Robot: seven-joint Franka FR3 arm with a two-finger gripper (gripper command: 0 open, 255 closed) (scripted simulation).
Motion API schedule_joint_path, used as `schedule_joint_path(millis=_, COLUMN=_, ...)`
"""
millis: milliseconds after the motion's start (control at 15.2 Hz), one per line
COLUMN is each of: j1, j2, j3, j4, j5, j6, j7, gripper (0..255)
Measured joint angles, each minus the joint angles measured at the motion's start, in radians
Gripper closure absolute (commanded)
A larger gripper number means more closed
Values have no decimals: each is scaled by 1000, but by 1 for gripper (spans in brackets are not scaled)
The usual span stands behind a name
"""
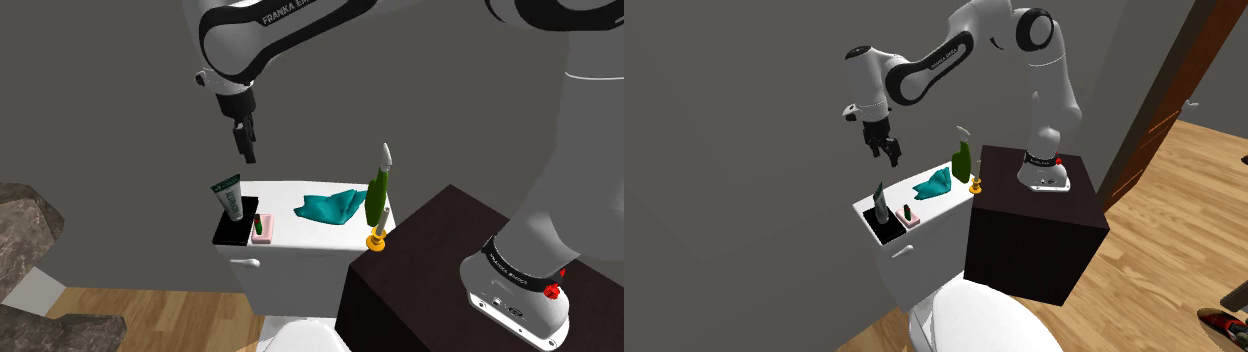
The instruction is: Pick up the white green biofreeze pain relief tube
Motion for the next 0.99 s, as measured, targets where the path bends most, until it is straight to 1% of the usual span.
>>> schedule_joint_path(millis=198, j1=43, j2=95, j3=14, j4=85, j5=-38, j6=-5, j7=-29, gripper=0)
schedule_joint_path(millis=264, j1=50, j2=111, j3=16, j4=96, j5=-44, j6=-2, j7=-34, gripper=0)
schedule_joint_path(millis=726, j1=58, j2=154, j3=11, j4=68, j5=-61, j6=65, j7=-30, gripper=0)
schedule_joint_path(millis=792, j1=58, j2=155, j3=11, j4=66, j5=-62, j6=68, j7=-29, gripper=255)
schedule_joint_path(millis=990, j1=58, j2=157, j3=10, j4=65, j5=-62, j6=70, j7=-29, gripper=255)
